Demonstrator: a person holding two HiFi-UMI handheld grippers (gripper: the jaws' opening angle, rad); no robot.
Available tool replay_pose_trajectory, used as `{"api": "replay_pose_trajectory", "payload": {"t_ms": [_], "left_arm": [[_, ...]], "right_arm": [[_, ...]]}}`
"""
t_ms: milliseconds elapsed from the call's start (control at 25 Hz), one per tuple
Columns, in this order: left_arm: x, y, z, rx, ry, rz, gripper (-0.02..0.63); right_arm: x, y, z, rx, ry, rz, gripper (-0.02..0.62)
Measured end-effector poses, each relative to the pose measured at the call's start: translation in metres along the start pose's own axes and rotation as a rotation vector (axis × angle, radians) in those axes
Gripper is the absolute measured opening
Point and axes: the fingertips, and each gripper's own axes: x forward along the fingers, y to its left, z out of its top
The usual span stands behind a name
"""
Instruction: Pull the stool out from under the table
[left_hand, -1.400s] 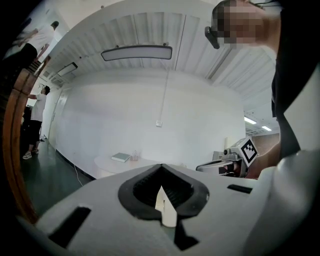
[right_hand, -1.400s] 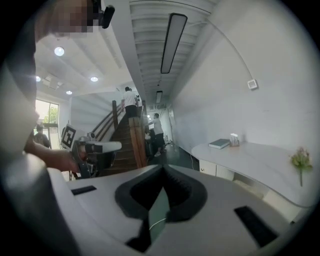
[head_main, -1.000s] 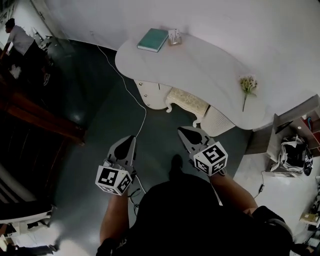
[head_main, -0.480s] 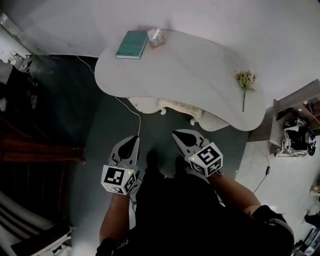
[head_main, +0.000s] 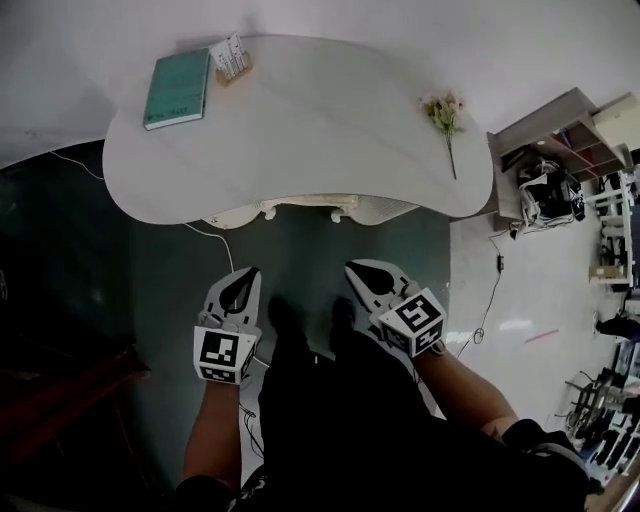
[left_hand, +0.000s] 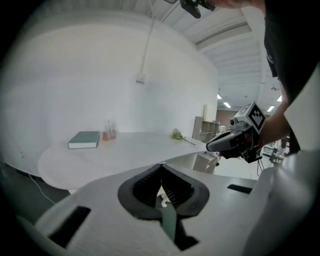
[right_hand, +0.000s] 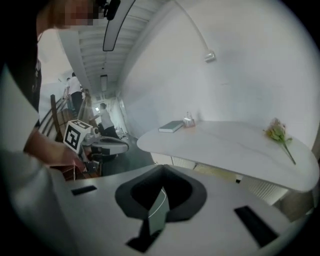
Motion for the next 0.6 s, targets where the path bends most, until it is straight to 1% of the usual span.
{"api": "replay_pose_trajectory", "payload": {"t_ms": [120,200,280,400,520,600], "left_arm": [[0.016,0.003,-0.016,-0.037,0.03,-0.053,0.009],[0.026,0.0,-0.024,-0.083,0.033,-0.077,0.009],[0.041,-0.002,-0.035,-0.122,0.045,-0.096,0.009],[0.069,-0.004,-0.06,-0.118,0.084,-0.101,0.009],[0.096,-0.012,-0.089,-0.11,0.109,-0.086,0.009],[0.119,-0.017,-0.109,-0.088,0.125,-0.079,0.009]], "right_arm": [[0.002,-0.001,-0.024,0.061,0.017,-0.043,0.005],[-0.002,-0.003,-0.041,0.104,0.024,-0.065,0.005],[-0.001,-0.008,-0.056,0.124,0.019,-0.083,0.005],[0.008,-0.027,-0.086,0.137,0.009,-0.117,0.005],[0.019,-0.051,-0.125,0.197,-0.014,-0.118,0.005],[0.028,-0.074,-0.151,0.224,-0.034,-0.131,0.005]]}}
